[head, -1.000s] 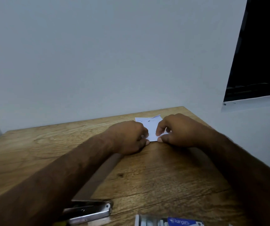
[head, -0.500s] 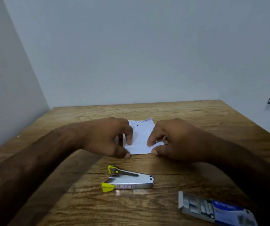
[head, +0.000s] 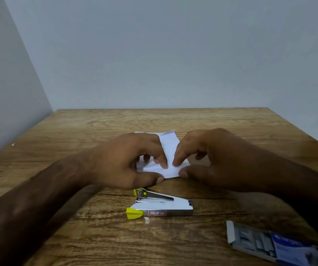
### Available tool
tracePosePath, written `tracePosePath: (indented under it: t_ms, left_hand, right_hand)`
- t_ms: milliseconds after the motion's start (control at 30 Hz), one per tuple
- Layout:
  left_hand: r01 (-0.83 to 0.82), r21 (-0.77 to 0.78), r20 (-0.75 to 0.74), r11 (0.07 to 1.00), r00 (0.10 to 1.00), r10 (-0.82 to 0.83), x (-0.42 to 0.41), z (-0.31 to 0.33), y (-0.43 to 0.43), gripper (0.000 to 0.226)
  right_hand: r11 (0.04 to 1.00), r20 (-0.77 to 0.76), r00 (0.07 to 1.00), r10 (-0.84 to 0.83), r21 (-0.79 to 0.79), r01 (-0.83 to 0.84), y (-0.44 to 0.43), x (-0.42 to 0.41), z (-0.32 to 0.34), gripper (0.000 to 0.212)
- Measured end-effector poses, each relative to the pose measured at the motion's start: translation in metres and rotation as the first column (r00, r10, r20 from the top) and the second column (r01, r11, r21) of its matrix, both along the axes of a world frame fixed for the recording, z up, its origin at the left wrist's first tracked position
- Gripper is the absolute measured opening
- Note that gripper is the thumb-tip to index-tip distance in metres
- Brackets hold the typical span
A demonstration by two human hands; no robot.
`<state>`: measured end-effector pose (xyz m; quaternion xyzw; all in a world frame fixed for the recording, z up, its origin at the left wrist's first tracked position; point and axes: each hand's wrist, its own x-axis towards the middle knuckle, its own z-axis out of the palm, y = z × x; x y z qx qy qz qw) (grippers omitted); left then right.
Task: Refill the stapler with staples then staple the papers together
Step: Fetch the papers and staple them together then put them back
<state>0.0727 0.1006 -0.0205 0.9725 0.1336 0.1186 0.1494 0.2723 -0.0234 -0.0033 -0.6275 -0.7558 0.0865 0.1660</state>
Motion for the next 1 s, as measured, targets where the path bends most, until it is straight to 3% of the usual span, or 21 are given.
tracePosePath:
  t_ms: [133,267,467,600,667,733,867,1000]
  left_hand:
    - [0.018,-0.018,0.034,1.0,0.999,-0.018,-0.005,-0.002,-0.002,0.012]
    - [-0.021,-0.046,0.066,0.999,0.998,0.024,-0.002,-0.007,-0.002,0.01]
    - [-0.068,-0.148,0.096,0.987,0.992,0.083,-0.002,-0.016,0.002,0.013]
    - [-0.056,-0.26,0.142,0.964,0.985,0.095,-0.003,-0.019,0.003,0.02]
    - [-0.028,-0.261,0.172,0.965,0.982,0.075,-0.002,-0.019,0.003,0.019]
    - [-0.014,-0.159,0.175,0.987,0.984,0.042,-0.003,-0.019,0.002,0.008]
    - [-0.023,0.08,0.161,0.997,0.987,0.01,-0.002,-0.016,-0.007,0.009]
    - [-0.064,0.127,0.177,0.99,0.983,0.04,-0.001,-0.015,-0.008,0.009]
  right_hand:
    - [0.999,-0.166,0.985,0.047,-0.012,-0.049,-0.016,-0.015,0.011,0.033]
    - [0.997,-0.013,0.998,0.062,-0.034,-0.062,-0.023,-0.045,-0.005,0.054]
    - [0.991,0.024,0.992,0.123,0.046,-0.124,-0.011,-0.05,-0.026,0.045]
    - [0.996,0.033,0.996,0.087,0.002,-0.087,-0.014,-0.043,-0.014,0.042]
    - [0.998,-0.075,0.996,0.049,-0.026,-0.051,-0.016,-0.034,-0.002,0.038]
    - [0.991,-0.264,0.964,-0.006,-0.128,-0.029,-0.018,-0.023,0.006,0.037]
    - [0.942,-0.644,0.744,-0.177,-0.329,-0.061,-0.015,0.0,0.011,0.019]
    - [0.886,-0.735,0.599,-0.317,-0.456,-0.09,-0.009,0.016,0.008,0.027]
